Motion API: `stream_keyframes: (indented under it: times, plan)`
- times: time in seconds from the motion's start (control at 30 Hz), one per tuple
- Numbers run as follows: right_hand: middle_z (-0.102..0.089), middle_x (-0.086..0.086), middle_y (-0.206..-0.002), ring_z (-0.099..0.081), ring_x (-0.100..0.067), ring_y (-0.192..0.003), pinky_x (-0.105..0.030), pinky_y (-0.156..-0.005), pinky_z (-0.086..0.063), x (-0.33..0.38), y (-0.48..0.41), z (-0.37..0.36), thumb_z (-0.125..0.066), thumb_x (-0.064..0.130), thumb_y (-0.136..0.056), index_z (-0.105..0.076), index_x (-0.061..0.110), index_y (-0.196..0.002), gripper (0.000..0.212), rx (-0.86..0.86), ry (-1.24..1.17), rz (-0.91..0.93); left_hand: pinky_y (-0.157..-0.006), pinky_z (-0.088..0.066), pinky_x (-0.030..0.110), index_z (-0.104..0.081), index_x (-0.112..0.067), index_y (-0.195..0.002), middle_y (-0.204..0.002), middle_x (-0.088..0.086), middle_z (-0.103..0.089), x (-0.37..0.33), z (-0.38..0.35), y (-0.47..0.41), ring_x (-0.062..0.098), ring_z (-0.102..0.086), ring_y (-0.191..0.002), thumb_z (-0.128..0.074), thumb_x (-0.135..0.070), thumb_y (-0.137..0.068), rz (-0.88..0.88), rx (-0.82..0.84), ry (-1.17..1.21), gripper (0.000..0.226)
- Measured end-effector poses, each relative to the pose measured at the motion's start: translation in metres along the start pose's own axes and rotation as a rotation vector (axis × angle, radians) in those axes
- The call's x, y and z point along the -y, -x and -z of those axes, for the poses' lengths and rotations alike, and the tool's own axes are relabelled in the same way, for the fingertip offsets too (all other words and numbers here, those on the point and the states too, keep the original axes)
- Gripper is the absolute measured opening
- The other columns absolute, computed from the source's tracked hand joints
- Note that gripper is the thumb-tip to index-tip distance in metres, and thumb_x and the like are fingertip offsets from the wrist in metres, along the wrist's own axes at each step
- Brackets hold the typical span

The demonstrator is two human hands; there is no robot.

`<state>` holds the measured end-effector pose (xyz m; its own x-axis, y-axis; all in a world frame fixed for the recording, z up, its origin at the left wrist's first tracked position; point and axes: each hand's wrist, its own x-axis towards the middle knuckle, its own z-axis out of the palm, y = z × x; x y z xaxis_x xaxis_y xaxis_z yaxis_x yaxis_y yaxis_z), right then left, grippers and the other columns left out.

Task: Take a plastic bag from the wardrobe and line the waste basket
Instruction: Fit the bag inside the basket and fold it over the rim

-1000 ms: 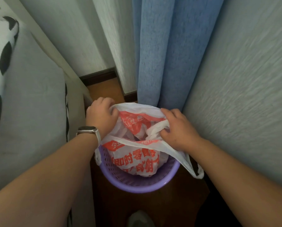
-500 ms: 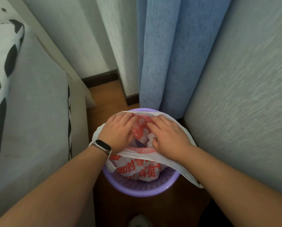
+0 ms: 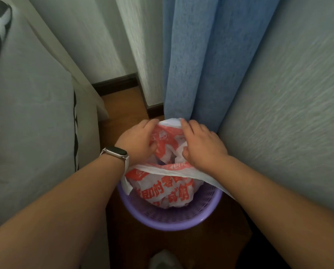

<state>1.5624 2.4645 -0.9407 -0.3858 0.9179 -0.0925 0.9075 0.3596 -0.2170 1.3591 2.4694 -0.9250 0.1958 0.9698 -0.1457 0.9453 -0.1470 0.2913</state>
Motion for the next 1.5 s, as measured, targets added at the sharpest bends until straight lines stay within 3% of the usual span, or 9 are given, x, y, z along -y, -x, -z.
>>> stream_keyframes:
  times: [0.17, 0.33, 0.5, 0.6, 0.77, 0.97, 1.1, 1.2, 1.5]
  plan:
    - [-0.047, -0.007, -0.127, -0.052, -0.026, -0.107, -0.039, -0.083, -0.047, -0.007, 0.0, 0.001, -0.054, 0.029, -0.091, -0.027, 0.021, -0.142, 0.059, -0.003, -0.084, -0.034, -0.082, -0.05, 0.029, -0.051, -0.029, -0.127, -0.115, -0.007, -0.06, 0.007, -0.002, 0.001, 0.013, -0.059, -0.099, -0.06, -0.028, -0.09, 0.02, -0.068, 0.115, 0.038]
    - [-0.058, -0.006, -0.111, -0.058, -0.03, -0.095, -0.037, -0.073, -0.046, -0.022, -0.003, 0.005, -0.052, 0.034, -0.092, -0.049, 0.017, -0.112, 0.026, 0.054, -0.225, -0.143, -0.066, -0.044, 0.023, -0.065, -0.029, -0.1, -0.089, -0.01, -0.065, 0.018, 0.001, 0.007, 0.011, -0.063, -0.084, -0.061, -0.039, -0.092, 0.181, 0.001, 0.316, 0.014]
    - [-0.048, -0.006, -0.129, -0.048, -0.026, -0.117, -0.042, -0.097, -0.044, -0.025, 0.014, 0.017, -0.058, 0.037, -0.089, -0.041, 0.021, -0.138, 0.054, 0.066, -0.304, -0.1, -0.102, -0.038, 0.038, -0.049, -0.028, -0.135, -0.135, -0.001, -0.048, 0.005, 0.009, 0.029, 0.019, -0.045, -0.124, -0.063, -0.04, -0.089, 0.066, -0.124, -0.038, 0.05]
    - [-0.049, -0.006, -0.13, -0.047, -0.026, -0.118, -0.042, -0.1, -0.042, -0.014, 0.036, 0.025, -0.058, 0.031, -0.089, -0.047, 0.017, -0.136, 0.05, -0.089, -0.273, -0.031, -0.1, -0.038, 0.039, -0.05, -0.022, -0.133, -0.133, 0.004, -0.049, -0.017, 0.015, 0.045, 0.023, -0.046, -0.122, -0.064, -0.029, -0.087, 0.008, -0.235, -0.084, 0.049]
    - [-0.056, 0.0, -0.13, -0.048, -0.023, -0.12, -0.042, -0.103, -0.039, 0.004, 0.064, 0.032, -0.053, 0.038, -0.09, -0.056, 0.022, -0.128, 0.041, 0.046, -0.157, 0.17, -0.093, -0.045, 0.033, -0.057, -0.029, -0.12, -0.12, -0.004, -0.061, -0.035, 0.009, 0.074, 0.019, -0.057, -0.11, -0.056, -0.034, -0.091, -0.049, 0.175, -0.026, 0.029]
    - [-0.049, -0.004, -0.127, -0.044, -0.026, -0.118, -0.041, -0.099, -0.037, 0.002, 0.098, 0.037, -0.06, 0.044, -0.085, -0.056, 0.023, -0.127, 0.047, 0.209, -0.027, 0.152, -0.103, -0.038, 0.042, -0.039, -0.031, -0.14, -0.134, -0.003, -0.05, -0.034, 0.029, 0.107, 0.022, -0.047, -0.123, -0.047, -0.063, -0.087, 0.014, 0.342, -0.401, 0.062]
    - [-0.053, -0.003, -0.104, -0.05, -0.027, -0.103, -0.038, -0.083, -0.044, -0.003, 0.113, 0.047, -0.054, 0.026, -0.087, -0.063, 0.022, -0.097, 0.014, 0.208, -0.08, 0.152, -0.09, -0.046, 0.034, -0.058, -0.027, -0.117, -0.102, -0.004, -0.063, -0.045, 0.041, 0.116, 0.018, -0.058, -0.098, -0.05, -0.044, -0.094, 0.004, 0.413, -0.445, 0.03]
    - [-0.048, 0.003, -0.089, -0.053, -0.026, -0.094, -0.041, -0.078, -0.049, -0.011, 0.125, 0.051, -0.055, 0.028, -0.083, -0.052, 0.027, -0.078, 0.005, 0.248, -0.135, 0.131, -0.079, -0.046, 0.027, -0.06, -0.028, -0.112, -0.104, -0.006, -0.065, -0.051, 0.043, 0.123, 0.016, -0.059, -0.095, -0.056, -0.034, -0.092, -0.145, 0.429, -0.404, 0.021]
    - [-0.06, 0.001, -0.083, -0.059, -0.025, -0.08, -0.032, -0.065, -0.049, -0.011, 0.139, 0.043, -0.062, 0.023, -0.077, -0.066, 0.026, -0.079, 0.006, 0.408, -0.117, 0.078, -0.074, -0.054, 0.031, -0.071, -0.027, -0.096, -0.091, -0.006, -0.067, -0.049, 0.037, 0.151, 0.014, -0.058, -0.079, -0.057, -0.031, -0.087, -0.079, 0.631, -0.316, 0.017]
